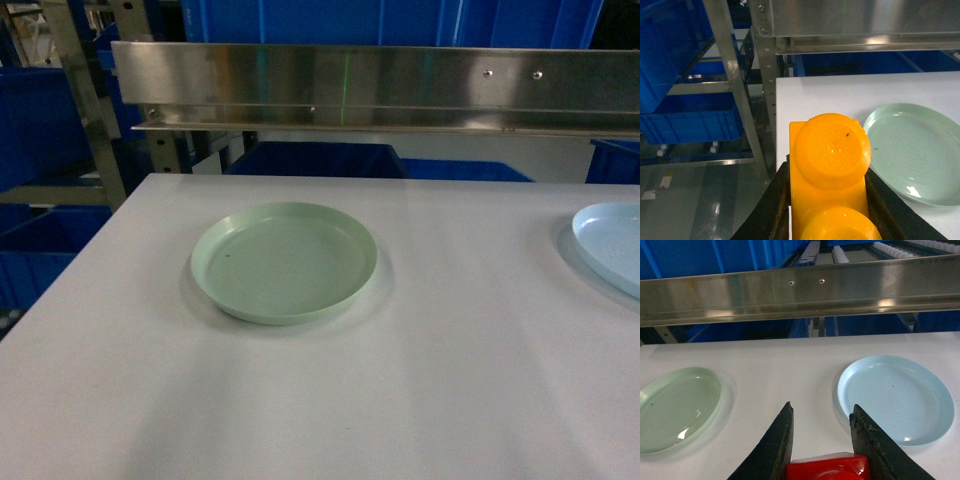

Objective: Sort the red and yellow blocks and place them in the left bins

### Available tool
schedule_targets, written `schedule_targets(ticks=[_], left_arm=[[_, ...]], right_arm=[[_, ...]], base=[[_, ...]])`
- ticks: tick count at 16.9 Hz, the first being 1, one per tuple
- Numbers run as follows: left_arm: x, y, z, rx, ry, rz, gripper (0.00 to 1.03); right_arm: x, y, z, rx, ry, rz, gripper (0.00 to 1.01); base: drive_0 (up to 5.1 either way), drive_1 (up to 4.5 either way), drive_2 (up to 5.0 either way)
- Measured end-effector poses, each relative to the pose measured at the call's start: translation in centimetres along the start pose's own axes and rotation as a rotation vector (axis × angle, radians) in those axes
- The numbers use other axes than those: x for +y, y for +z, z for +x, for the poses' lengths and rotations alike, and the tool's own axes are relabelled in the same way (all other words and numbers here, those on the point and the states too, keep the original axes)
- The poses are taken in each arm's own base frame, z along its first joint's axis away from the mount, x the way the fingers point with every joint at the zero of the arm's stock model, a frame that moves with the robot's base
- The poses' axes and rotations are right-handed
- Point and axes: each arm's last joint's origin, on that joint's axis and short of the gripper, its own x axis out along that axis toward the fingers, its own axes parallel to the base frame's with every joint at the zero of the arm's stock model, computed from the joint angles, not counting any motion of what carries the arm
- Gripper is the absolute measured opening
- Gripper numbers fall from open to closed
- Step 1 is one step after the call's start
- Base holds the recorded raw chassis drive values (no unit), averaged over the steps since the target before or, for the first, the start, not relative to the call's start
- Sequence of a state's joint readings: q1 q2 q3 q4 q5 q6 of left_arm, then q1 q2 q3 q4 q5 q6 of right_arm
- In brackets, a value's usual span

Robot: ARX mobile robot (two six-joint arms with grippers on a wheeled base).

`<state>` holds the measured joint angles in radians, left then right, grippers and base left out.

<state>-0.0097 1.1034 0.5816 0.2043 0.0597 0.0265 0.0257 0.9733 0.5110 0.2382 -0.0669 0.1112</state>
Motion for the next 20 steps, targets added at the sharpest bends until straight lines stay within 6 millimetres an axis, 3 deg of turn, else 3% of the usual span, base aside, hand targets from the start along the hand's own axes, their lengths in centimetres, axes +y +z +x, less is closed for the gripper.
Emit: schedule_targets(ticks=[20], left_arm=[[0.0,-0.01,0.01,0.001,0.0,0.0,0.29]], right_arm=[[0.0,0.02,0.0,-0.002,0.001,0.0,0.28]], base=[[-5.0,2.52,2.4]])
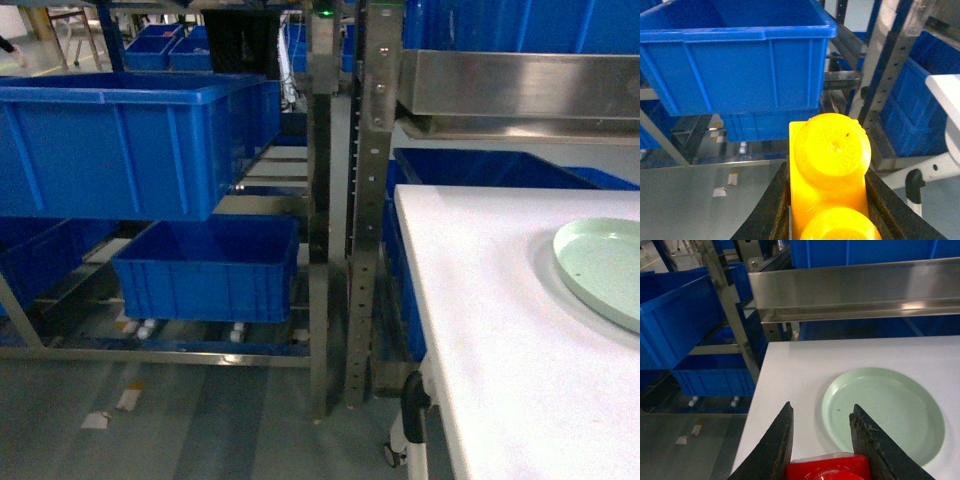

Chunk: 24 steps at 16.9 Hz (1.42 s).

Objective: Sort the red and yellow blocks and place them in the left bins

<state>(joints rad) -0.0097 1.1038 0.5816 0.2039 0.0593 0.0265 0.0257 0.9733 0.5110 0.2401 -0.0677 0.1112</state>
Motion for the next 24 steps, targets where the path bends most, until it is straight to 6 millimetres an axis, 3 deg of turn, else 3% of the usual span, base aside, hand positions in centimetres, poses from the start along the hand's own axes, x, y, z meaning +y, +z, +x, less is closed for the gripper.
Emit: schedule_targets(ticks=[24], left_arm=[[0.02,-0.02,0.0,0.002,0.003,0.0,0.29]], right_arm=[[-0.01,-0.05,0.01,0.005,-0.001,0.0,0.28]], base=[[-5.0,2.46,2.5]])
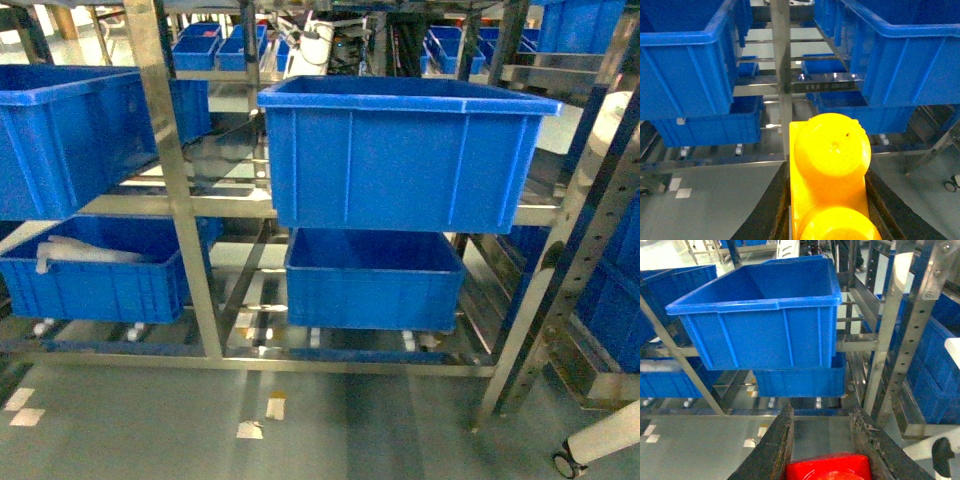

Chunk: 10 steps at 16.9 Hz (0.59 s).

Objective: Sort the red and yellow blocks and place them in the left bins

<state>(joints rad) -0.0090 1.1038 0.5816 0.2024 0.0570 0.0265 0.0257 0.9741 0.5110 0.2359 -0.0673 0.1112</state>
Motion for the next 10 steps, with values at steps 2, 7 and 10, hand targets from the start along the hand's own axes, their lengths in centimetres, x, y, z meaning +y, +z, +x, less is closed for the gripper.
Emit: schedule_targets(ticks=[2,7,10], left_arm=[[-0.01,0.0,0.0,0.0,0.0,0.0,0.29],[-0.04,0.02,0.0,-0.002,-0.004,0.001,0.29],[-0.04,0.0,0.0,0.0,-0.004,0.0,0.29]], right_arm=[[0.02,0.05,-0.01,-0.004,0.001,0.0,0.28],[0.01,0.03,-0.01,-0.003,0.001,-0.001,0.28],[0.01,0.03,-0.01,-0.003,0.001,0.0,0.28]], base=[[-4.9,2.51,2.5],[-4.9,2.54,2.5],[-4.9,2.47,2.5]])
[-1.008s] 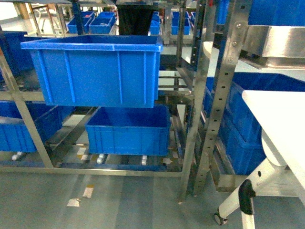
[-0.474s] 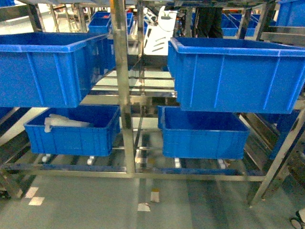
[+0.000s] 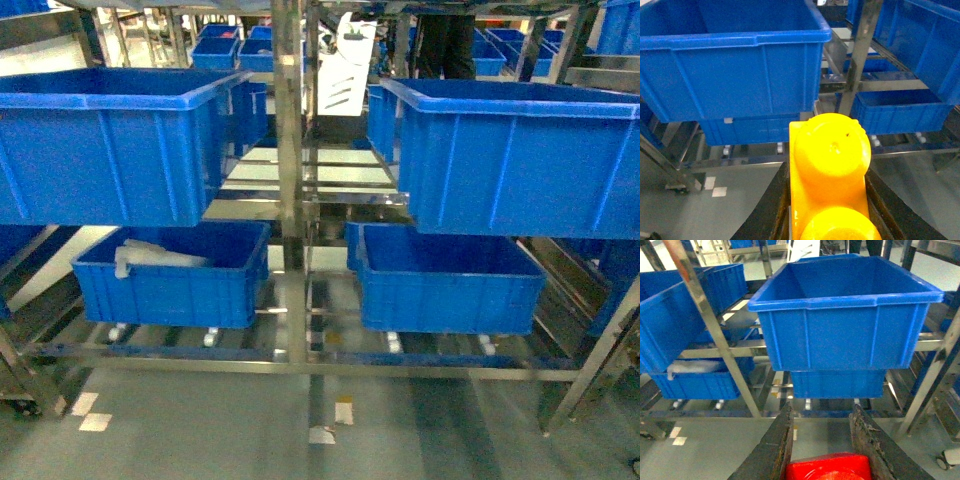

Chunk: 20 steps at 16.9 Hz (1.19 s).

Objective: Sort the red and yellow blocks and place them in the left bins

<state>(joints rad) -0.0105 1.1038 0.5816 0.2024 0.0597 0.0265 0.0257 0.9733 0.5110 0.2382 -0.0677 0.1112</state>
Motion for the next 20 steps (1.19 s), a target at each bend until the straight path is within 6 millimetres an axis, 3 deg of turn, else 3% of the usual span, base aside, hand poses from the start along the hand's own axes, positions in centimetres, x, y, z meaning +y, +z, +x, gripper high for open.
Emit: schedule_targets(ticks=[6,10,20], left_arm=[[0.04,-0.01,0.0,0.0,0.004,0.0,0.29],[0.12,0.06,-0.04,-0.006,0.011,-0.001,0.29],[0.08,0.02,-0.08,-0.003,0.007,-0.001,0.29]], right_arm=[[0.0,0.0,0.0,0.0,0.0,0.0,0.28],[-0.02,-0.07,0.02,0.007,0.0,0.0,0.28],[0.02,0.05,-0.08,-0.003,0.001,-0.001,0.28]], base=[[-4.8,2.3,2.3],[0.0,0.0,0.0],[-0.1,4.25,-4.4]])
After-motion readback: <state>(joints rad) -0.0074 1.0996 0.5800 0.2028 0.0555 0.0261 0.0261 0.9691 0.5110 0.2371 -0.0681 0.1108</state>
